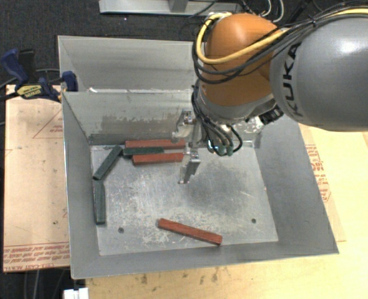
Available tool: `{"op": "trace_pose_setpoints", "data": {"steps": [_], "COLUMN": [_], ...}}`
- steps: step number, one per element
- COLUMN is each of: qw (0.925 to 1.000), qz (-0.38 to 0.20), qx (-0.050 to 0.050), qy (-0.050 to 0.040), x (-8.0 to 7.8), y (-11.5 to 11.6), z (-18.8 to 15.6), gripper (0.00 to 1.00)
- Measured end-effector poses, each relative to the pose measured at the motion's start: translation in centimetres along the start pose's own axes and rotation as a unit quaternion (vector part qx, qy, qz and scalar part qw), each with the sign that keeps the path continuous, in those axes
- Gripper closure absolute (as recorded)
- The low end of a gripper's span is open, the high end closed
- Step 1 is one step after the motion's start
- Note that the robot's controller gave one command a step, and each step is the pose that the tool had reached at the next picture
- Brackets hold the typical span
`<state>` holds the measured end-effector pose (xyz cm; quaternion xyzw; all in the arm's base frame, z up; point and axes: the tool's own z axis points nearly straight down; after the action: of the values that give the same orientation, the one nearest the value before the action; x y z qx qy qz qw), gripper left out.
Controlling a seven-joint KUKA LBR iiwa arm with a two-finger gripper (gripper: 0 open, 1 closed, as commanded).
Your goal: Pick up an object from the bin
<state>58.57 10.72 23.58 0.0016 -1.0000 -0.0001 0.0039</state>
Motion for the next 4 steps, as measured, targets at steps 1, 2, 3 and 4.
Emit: {"op": "trace_pose_setpoints", "data": {"steps": [1, 2, 3, 4], "qw": [1.0, 1.0, 0.9999, 0.9999], "qz": [0.001, -0.006, 0.016, -0.017], "qx": [0.0, -0.001, -0.001, 0.0], "qy": [-0.0042, -0.0064, -0.0045, -0.0032], "x": [-0.1, 2.2, 2.9, 7.8], "y": [-0.1, 0.2, 1.7, -1.0], "z": [-0.5, 5.0, 10.8, 14.3], "gripper": [0.0, 0.0, 0.0, 1.0]}}
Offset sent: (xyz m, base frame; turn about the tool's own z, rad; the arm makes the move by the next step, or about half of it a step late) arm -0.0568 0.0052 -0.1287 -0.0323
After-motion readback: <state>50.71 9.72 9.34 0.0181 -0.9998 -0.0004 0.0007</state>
